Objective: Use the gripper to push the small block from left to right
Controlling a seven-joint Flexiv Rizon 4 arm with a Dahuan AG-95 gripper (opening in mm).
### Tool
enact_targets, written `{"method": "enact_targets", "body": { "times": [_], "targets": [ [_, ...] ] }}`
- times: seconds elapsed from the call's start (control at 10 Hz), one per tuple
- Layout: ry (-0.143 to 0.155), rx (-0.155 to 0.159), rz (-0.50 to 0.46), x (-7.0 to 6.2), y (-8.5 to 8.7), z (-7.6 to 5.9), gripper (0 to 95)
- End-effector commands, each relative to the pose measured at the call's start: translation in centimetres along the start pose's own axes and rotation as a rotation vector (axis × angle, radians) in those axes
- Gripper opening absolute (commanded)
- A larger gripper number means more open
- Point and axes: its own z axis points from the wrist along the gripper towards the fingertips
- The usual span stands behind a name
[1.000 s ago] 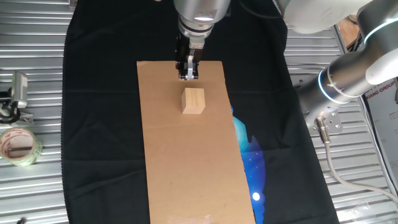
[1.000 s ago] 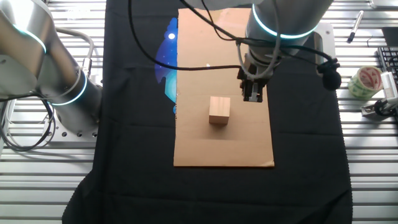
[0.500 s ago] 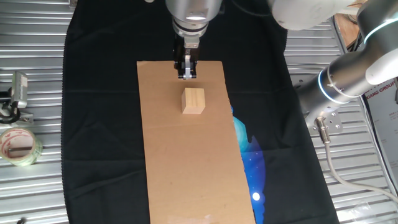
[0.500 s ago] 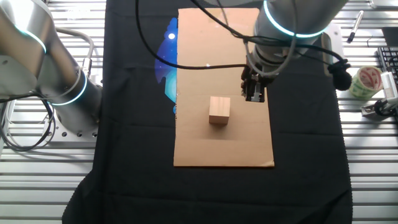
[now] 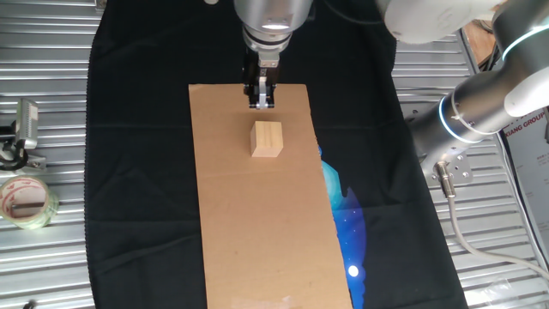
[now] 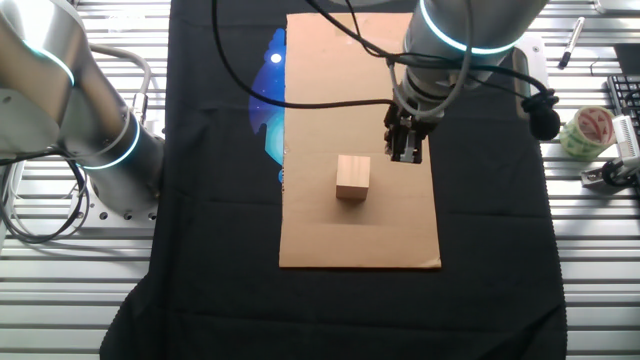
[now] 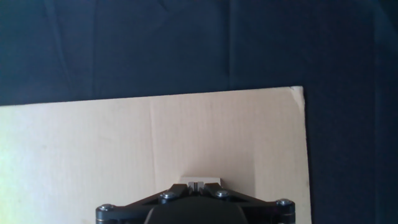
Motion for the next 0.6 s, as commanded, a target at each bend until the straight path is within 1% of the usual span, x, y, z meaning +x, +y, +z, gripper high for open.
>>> {"method": "enact_targets", "body": {
  "times": [0.1, 0.2, 0.3, 0.4, 0.6],
  "targets": [
    [-0.003, -0.008, -0.004, 0.16, -0.07, -0.13, 0.0],
    [0.0, -0.018, -0.009, 0.16, -0.07, -0.13, 0.0],
    [0.004, -0.002, -0.026, 0.17, -0.08, -0.14, 0.0],
    [0.013, 0.003, -0.037, 0.17, -0.08, -0.14, 0.0],
    [0.018, 0.011, -0.079, 0.17, -0.08, -0.15, 0.0]
  ]
}}
